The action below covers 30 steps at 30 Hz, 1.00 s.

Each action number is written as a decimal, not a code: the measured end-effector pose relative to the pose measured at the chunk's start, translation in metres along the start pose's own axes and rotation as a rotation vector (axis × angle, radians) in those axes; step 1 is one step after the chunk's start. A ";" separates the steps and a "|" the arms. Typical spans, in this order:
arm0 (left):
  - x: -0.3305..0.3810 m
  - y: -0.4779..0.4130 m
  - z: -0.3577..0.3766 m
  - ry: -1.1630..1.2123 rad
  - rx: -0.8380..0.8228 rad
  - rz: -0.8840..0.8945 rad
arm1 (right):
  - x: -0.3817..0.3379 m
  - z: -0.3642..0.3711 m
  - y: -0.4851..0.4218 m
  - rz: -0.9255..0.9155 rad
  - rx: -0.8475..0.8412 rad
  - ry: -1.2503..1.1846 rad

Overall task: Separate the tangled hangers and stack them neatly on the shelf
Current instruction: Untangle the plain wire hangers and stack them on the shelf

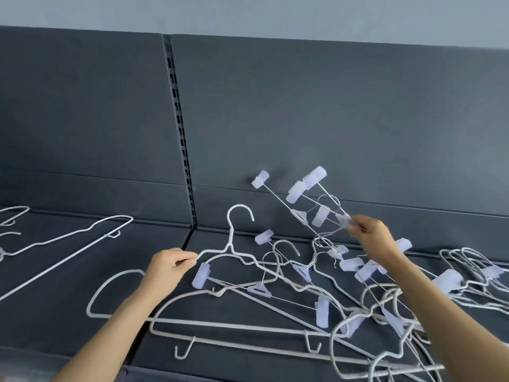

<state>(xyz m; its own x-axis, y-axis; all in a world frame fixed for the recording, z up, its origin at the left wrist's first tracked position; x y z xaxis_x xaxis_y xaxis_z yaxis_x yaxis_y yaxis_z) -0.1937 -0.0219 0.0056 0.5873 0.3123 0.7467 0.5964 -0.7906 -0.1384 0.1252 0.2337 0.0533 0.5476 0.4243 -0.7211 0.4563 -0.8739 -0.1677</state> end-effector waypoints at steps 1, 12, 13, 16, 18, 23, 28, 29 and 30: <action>0.001 0.000 -0.002 0.007 -0.002 0.005 | 0.004 -0.003 -0.001 0.028 0.012 0.021; 0.033 0.001 -0.038 0.024 -0.015 0.078 | -0.006 0.034 -0.013 0.134 -0.168 0.741; 0.035 0.002 -0.044 0.026 -0.006 0.072 | -0.010 0.038 -0.013 0.116 -0.160 0.754; 0.038 0.007 -0.064 0.026 0.044 0.054 | -0.034 0.041 -0.011 -0.026 -0.038 0.726; 0.038 0.011 -0.075 0.024 0.083 0.036 | -0.059 0.038 -0.002 -0.127 0.036 0.623; 0.041 0.018 -0.086 0.049 0.124 0.002 | -0.118 0.061 0.046 -0.386 -0.185 0.374; 0.039 0.036 -0.103 0.034 0.146 -0.037 | -0.131 0.097 0.079 -0.571 -0.339 0.734; 0.037 0.041 -0.109 0.033 0.159 -0.051 | -0.132 0.104 0.081 -0.616 -0.303 0.795; 0.033 0.046 -0.114 0.045 0.171 -0.068 | -0.134 0.108 0.082 -0.644 -0.250 0.813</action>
<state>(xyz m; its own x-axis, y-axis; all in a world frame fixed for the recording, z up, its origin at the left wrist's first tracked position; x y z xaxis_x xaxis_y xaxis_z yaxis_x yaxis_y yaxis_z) -0.2093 -0.1080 0.0984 0.5198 0.3350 0.7859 0.7203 -0.6665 -0.1923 0.0132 0.0797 0.0637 0.4131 0.9006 0.1348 0.9071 -0.3939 -0.1482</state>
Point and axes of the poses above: each hand's wrist, its own y-axis away from the middle knuckle, its own z-axis out of the palm, x = y × z, the point moved 6 cm from there along -y, towards the middle knuckle, and after that the axes turned 2 degrees about -x, right-handed, at the moved point
